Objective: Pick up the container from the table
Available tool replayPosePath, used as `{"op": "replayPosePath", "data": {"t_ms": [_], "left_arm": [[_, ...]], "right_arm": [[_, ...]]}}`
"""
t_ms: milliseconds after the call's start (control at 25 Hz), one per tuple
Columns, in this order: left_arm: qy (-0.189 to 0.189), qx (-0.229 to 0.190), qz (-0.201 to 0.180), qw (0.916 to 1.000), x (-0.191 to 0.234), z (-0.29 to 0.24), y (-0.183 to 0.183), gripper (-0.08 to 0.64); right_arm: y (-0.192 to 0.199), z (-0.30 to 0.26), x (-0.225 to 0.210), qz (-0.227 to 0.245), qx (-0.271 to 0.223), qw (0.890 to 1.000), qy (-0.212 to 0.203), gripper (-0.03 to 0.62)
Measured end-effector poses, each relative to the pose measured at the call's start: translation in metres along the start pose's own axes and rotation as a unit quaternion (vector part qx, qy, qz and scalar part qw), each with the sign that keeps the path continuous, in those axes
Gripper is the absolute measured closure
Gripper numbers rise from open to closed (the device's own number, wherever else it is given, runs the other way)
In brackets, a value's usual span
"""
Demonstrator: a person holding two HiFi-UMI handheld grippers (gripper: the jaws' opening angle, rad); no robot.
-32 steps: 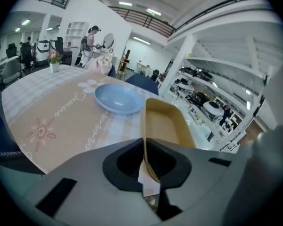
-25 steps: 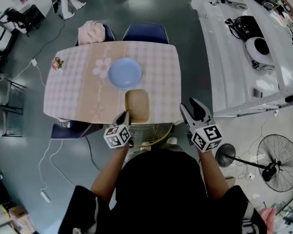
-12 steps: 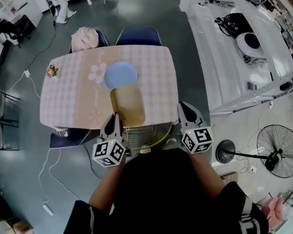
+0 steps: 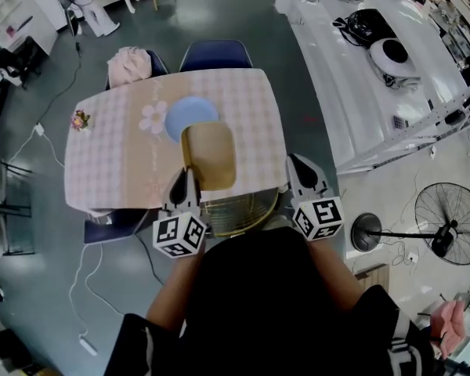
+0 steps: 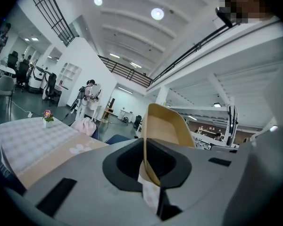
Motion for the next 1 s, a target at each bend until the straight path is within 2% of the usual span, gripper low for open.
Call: {"op": "replayPosePath", "data": {"t_ms": [600, 1000], "left_arm": [[0.012, -0.005, -0.004, 0.9999, -0.008, -0.002, -0.004, 0.541], [0.015, -0.004, 0.006, 0.9999, -0.015, 0.013, 0.005, 0.541]], "right_arm": [[-0.002, 0.012, -0.003, 0.015, -0.002, 1.000, 0.014, 0.594], [0.000, 0.027, -0.001, 0.024, -0.026, 0.999, 0.023, 0.594]]}}
Point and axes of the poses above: the fingertips, and each gripper's own axes: z backward along the fingers, x to its left, y out of its underside, the point moved 10 cm from there along z, backward along the fingers, and after that the axes turned 7 degrees about y, right-handed, at the moved point
